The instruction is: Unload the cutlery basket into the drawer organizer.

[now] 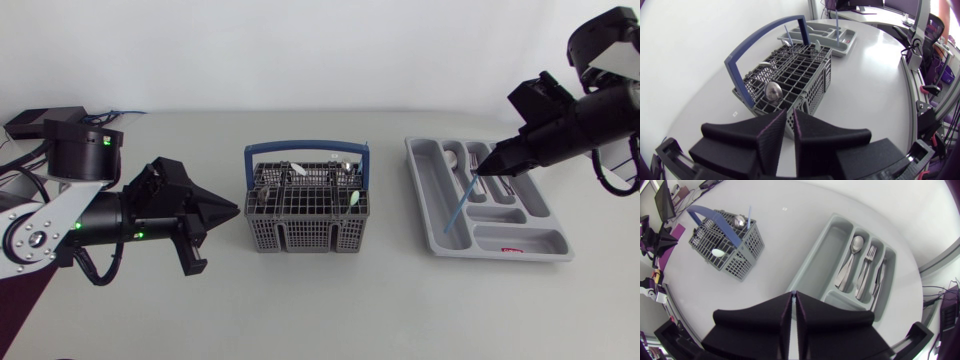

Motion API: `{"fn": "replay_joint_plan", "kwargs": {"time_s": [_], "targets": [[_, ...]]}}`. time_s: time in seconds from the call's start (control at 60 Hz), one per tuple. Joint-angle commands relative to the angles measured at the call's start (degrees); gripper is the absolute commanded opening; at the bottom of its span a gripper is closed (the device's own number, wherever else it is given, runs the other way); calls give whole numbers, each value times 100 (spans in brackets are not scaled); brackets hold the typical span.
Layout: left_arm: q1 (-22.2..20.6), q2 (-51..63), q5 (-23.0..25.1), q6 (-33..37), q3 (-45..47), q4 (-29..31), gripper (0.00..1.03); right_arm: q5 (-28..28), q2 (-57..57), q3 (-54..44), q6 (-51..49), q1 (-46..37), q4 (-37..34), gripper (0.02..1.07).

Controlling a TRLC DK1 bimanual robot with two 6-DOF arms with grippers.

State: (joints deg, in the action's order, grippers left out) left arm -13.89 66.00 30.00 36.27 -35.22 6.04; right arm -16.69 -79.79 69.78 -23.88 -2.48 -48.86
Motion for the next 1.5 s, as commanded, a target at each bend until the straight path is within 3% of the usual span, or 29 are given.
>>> {"fn": "replay_joint_plan", "kwargs": {"time_s": [0.0, 0.4, 1.0, 1.067, 1.217, 1.283, 1.483], "targets": [[44, 10, 59, 179, 182, -51, 28, -1, -362, 212, -64, -42, -159, 8], [79, 212, 59, 266, 174, -156, 28, -28, -1645, 1003, 164, -121, -203, 8], [211, 405, 111, 363, 156, -235, 28, -10, -3579, 2057, 762, -314, 1054, 9], [202, 423, 111, 363, 138, -226, 28, 25, -3614, 2022, 771, -306, 1186, 16], [194, 423, 120, 354, 130, -226, 28, 52, -3122, 1644, 727, -253, 1441, 56], [167, 414, 120, 346, 121, -226, 28, 60, -2726, 1363, 639, -191, 1581, 68], [-246, 194, 129, -6, -99, -77, 28, 60, -1461, 238, 349, 72, 2003, 75]]}}
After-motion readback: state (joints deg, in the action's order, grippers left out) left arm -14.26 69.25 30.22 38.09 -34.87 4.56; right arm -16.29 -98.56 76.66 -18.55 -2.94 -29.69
